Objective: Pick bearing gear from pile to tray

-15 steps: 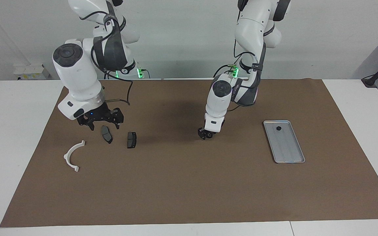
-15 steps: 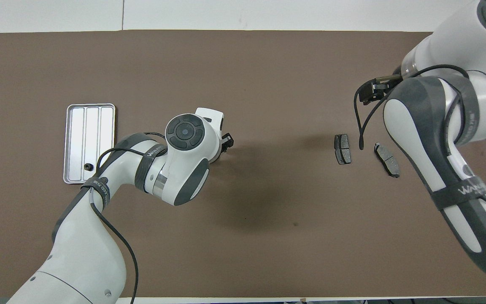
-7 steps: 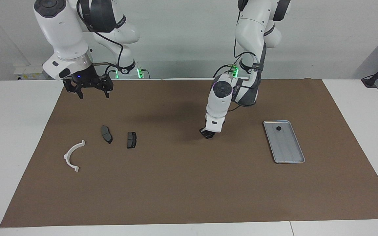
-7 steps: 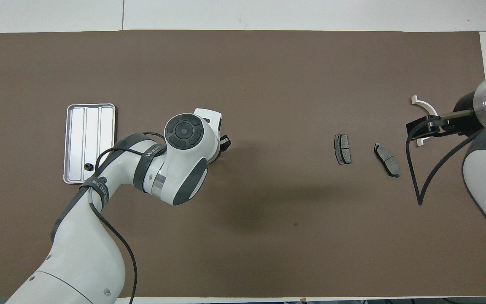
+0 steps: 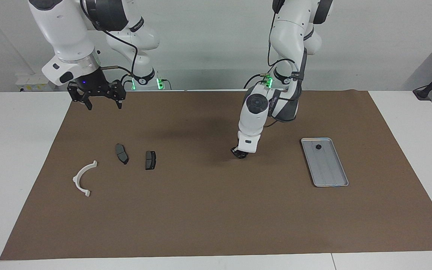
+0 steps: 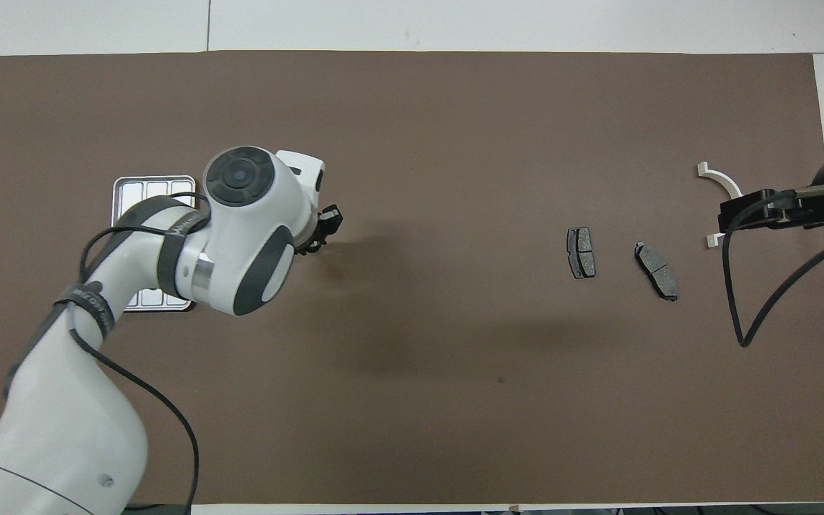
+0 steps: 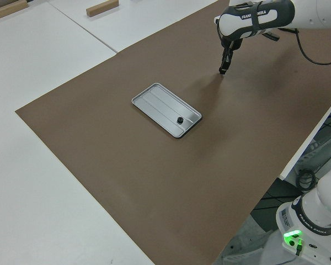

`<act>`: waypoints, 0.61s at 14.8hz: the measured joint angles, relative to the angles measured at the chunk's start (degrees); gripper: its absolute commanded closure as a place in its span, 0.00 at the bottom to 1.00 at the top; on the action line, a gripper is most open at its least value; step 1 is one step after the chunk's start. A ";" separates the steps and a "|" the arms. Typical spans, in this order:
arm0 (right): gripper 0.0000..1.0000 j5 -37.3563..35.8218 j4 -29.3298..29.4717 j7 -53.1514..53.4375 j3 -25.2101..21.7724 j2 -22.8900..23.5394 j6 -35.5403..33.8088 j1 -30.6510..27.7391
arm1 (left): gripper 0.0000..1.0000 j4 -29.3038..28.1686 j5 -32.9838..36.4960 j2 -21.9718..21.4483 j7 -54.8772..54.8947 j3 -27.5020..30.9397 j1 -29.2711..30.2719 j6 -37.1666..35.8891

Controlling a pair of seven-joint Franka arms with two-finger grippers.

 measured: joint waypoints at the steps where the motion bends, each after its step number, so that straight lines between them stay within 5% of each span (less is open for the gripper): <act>1: 0.00 0.00 0.09 0.00 -0.09 -0.25 -0.39 0.00 | 1.00 -0.05 0.02 -0.82 5.54 0.12 3.67 -1.37; 5: 0.00 0.19 1.20 0.00 -0.09 -0.96 -5.49 0.06 | 1.00 -0.28 0.02 -1.60 24.44 0.28 17.16 -2.61; 9: 0.00 0.21 1.20 0.00 -0.09 -0.97 -6.44 0.06 | 1.00 -0.39 0.03 -1.60 31.01 0.15 21.62 -1.70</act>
